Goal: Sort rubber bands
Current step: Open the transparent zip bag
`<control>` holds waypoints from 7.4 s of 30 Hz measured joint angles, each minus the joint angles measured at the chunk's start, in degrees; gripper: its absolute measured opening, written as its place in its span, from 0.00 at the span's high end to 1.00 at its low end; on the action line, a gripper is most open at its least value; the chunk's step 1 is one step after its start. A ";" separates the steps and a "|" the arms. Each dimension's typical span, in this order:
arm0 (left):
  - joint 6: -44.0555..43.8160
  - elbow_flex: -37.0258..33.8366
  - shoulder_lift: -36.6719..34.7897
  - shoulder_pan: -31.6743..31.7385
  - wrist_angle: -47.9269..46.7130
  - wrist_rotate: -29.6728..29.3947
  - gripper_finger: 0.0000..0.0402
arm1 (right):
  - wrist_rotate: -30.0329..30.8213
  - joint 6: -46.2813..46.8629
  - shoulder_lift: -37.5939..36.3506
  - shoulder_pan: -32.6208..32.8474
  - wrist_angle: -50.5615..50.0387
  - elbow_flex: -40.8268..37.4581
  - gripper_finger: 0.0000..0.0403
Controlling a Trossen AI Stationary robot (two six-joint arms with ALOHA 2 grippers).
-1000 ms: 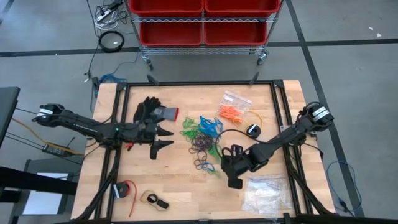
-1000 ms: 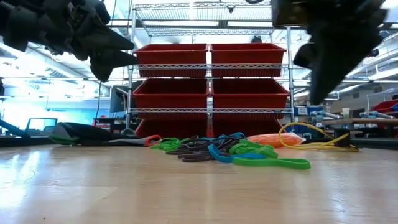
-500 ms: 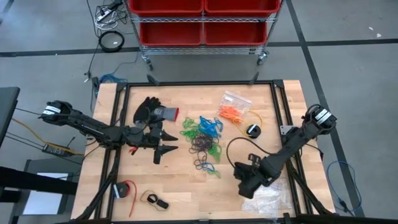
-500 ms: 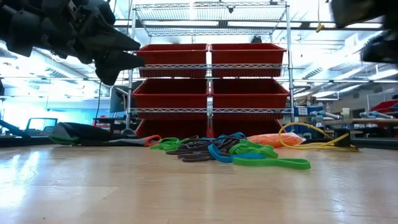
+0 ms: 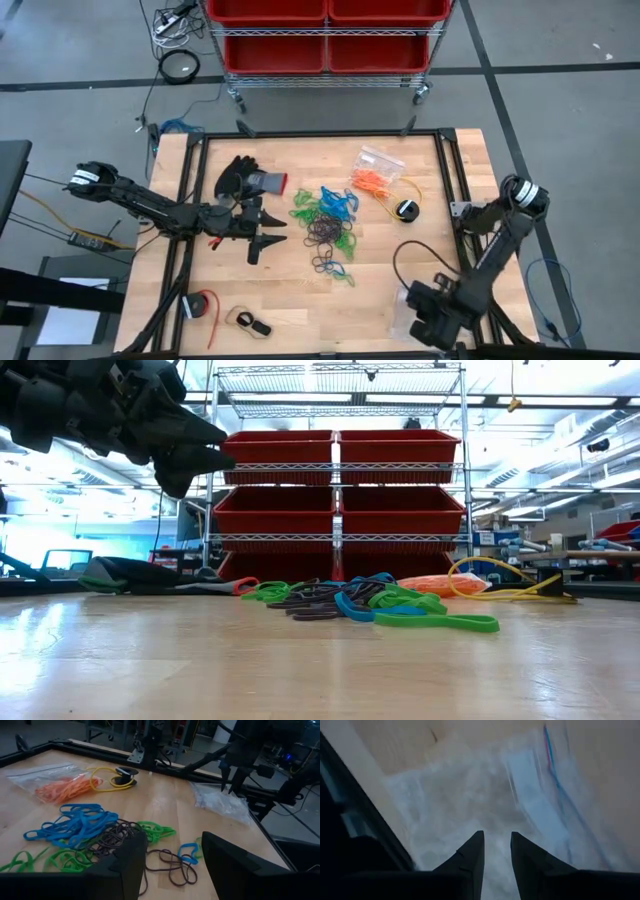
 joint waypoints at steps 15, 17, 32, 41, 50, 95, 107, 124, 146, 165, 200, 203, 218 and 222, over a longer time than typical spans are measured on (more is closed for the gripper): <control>1.97 0.00 0.00 0.10 1.54 -1.06 0.50 | -5.04 7.70 12.89 3.50 -0.54 2.09 0.87; 2.06 0.00 0.00 0.11 1.49 -1.22 0.50 | -3.71 7.00 12.09 3.51 -1.77 3.19 0.94; 1.77 0.00 0.00 0.10 1.73 -1.70 0.50 | 8.40 5.49 5.15 3.50 -7.34 4.17 1.00; 0.10 0.00 0.00 0.10 1.73 -1.71 0.50 | 18.48 -4.66 5.04 0.38 -7.61 4.17 1.00; -1.84 0.05 -0.02 0.04 4.54 1.87 0.50 | 21.86 -20.49 5.04 -7.87 -3.71 4.20 1.00; -4.63 0.07 10.44 -0.01 13.23 2.24 0.50 | 13.63 26.16 4.99 5.46 -0.85 -9.74 0.67; -4.61 0.07 10.43 -0.01 13.27 2.22 0.50 | 14.52 21.94 5.02 4.23 -3.50 -7.42 0.98; -7.65 0.13 10.45 0.01 19.56 6.73 0.50 | 32.59 0.19 5.02 -0.92 -19.98 6.44 1.00; -19.03 11.09 11.02 2.97 12.11 11.45 0.50 | 48.51 -92.60 5.04 -23.42 19.05 11.73 1.00; -21.15 21.38 21.42 4.91 9.95 14.61 0.50 | 42.54 -109.48 5.04 -27.63 28.00 11.76 1.00; -22.33 21.24 19.13 9.88 1.94 19.33 0.50 | 44.71 -125.53 5.04 -26.77 25.66 11.74 1.00; -22.10 21.27 16.93 10.72 2.78 19.60 0.50 | 44.95 -126.23 5.04 -26.51 25.64 11.74 1.00; -23.84 21.29 13.97 13.09 -3.42 20.12 0.50 | 47.13 -134.38 5.04 -26.26 27.52 11.74 1.00; -23.86 21.29 13.97 13.09 -3.30 20.32 0.50 | 47.13 -135.38 5.04 -26.66 28.71 11.74 1.00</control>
